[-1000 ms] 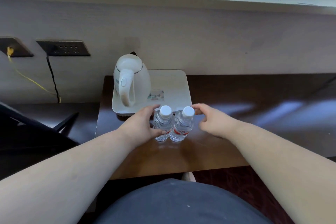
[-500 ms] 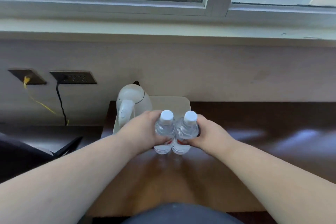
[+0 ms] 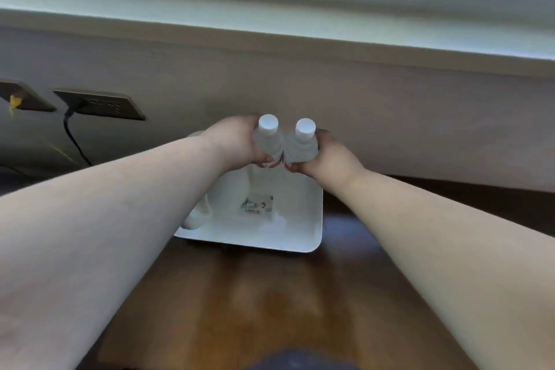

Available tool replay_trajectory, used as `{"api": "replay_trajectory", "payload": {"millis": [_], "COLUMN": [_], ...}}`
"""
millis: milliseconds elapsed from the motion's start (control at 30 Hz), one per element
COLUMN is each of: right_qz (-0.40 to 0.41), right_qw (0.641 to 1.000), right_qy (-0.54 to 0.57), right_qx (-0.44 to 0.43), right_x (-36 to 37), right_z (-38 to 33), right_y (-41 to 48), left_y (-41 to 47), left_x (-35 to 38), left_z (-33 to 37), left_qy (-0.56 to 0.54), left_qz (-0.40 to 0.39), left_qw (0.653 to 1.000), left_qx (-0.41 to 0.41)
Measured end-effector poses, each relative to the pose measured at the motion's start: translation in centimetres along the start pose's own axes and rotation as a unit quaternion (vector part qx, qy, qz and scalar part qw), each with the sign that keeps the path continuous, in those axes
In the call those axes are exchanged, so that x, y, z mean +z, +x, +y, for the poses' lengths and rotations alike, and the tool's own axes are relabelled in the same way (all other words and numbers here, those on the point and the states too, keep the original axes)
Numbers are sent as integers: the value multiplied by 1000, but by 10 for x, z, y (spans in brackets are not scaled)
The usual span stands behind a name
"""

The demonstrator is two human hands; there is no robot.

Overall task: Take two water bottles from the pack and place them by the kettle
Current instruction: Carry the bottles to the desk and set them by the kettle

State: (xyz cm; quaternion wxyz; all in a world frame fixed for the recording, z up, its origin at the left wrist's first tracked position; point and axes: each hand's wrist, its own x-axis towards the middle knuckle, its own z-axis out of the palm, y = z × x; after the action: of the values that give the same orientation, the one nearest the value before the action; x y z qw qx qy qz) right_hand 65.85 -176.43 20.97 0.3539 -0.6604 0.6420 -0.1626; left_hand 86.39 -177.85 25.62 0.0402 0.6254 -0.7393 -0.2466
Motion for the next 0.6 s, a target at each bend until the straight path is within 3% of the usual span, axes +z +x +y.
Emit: {"api": "replay_trajectory", "payload": {"millis": [233, 400, 600], "right_qz": [3, 31, 55], "right_qw": [999, 995, 989], "right_qy": [45, 84, 131], "right_qx": [30, 40, 33], "right_x": [24, 29, 36], "right_z": [19, 18, 14], "right_y": [25, 26, 23], "left_y": [22, 29, 31], "left_x": [13, 11, 12], "left_z": [-6, -11, -7], "left_qy": [58, -1, 31], "left_qz": [-32, 1, -9], "left_qw": [997, 999, 998], "left_qx": [-26, -36, -49]}}
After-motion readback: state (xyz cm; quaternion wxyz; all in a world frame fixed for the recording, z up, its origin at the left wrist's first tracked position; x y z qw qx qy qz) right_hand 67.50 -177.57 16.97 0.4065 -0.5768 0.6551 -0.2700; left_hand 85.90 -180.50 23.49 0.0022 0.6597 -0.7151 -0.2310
